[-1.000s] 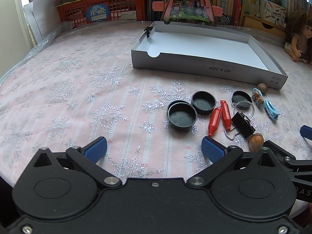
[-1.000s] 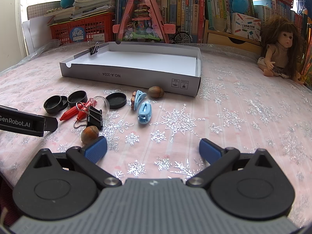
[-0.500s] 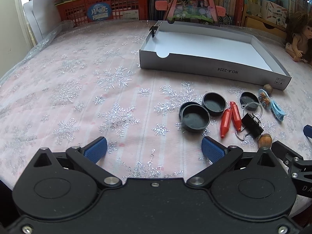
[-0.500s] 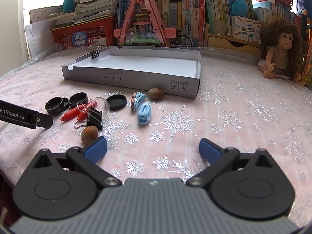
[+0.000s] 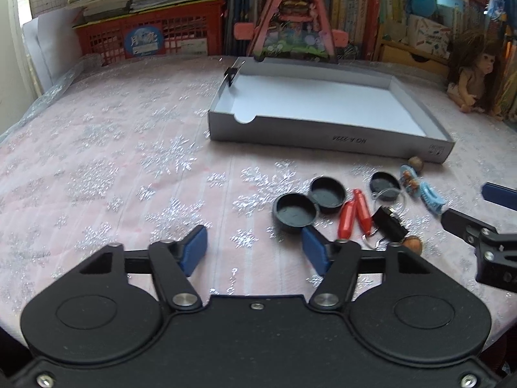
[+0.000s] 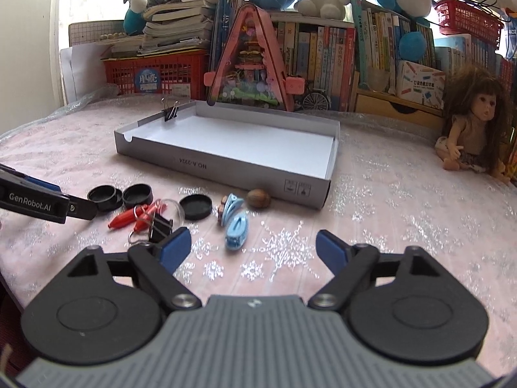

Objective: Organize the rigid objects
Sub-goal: 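Grasp a black round lid with the left tool while the right tool grasps a blue hair clip, then carry the lid into the white tray and open the left tool while the right tool drops the clip there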

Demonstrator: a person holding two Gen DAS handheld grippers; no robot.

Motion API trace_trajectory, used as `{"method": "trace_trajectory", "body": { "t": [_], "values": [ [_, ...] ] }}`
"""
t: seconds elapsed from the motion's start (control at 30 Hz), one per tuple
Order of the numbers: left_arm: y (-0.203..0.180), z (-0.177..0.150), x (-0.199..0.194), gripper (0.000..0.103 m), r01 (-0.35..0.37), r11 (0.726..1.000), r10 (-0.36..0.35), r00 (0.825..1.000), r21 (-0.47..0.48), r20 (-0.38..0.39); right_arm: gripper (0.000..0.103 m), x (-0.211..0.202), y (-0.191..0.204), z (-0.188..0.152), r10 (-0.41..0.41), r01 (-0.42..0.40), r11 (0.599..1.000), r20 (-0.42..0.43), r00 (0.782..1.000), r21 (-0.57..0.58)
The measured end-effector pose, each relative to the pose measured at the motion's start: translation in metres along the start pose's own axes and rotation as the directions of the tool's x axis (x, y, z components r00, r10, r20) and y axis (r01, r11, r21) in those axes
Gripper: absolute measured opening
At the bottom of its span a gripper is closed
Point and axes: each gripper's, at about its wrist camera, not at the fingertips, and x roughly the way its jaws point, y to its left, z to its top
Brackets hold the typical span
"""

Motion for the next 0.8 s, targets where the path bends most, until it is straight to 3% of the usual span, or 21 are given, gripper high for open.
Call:
{"method": "trace_trajectory", "body": {
  "t": [0.13,0.3,0.43,0.5,0.6,0.67,0.8],
  "values": [
    [-0.006,-0.001,-0.001,0.048,0.044,0.998,-0.045,0.999,0.040,0.030,0.076,0.009,0.000,0.005,0.010,-0.010,1.000,-0.021,1.000,-0.003],
    [-0.013,-0.002,0.000,0.046,0.081,0.992,-0.089,0.992,0.097,0.085,0.051,0.025,0.002,0.005,-0.001,0.002,1.000,-0.064,0.998,0.012],
    [-0.015,-0.002,0.008,0.045,0.076,0.992,-0.085,0.993,0.099,0.082,0.045,0.032,0.006,0.002,0.006,-0.005,1.000,-0.081,0.997,0.002],
    [-0.014,-0.001,0.012,0.040,0.091,0.992,-0.098,0.992,0.090,0.075,0.039,0.033,0.010,0.001,0.005,-0.006,1.000,-0.075,0.997,-0.016],
    [-0.013,-0.002,0.019,0.031,0.100,0.992,-0.105,0.993,0.080,0.062,0.039,0.035,0.013,0.001,0.002,-0.004,1.000,-0.070,0.998,-0.026],
    [-0.013,-0.002,0.020,0.030,0.098,0.992,-0.103,0.992,0.079,0.069,0.049,0.037,0.013,0.001,-0.005,0.004,1.000,-0.068,0.998,-0.019],
    [-0.015,-0.002,0.021,0.030,0.093,0.991,-0.100,0.992,0.091,0.075,0.049,0.038,0.013,0.000,0.000,-0.001,1.000,-0.061,0.998,-0.014]
  ]
}}
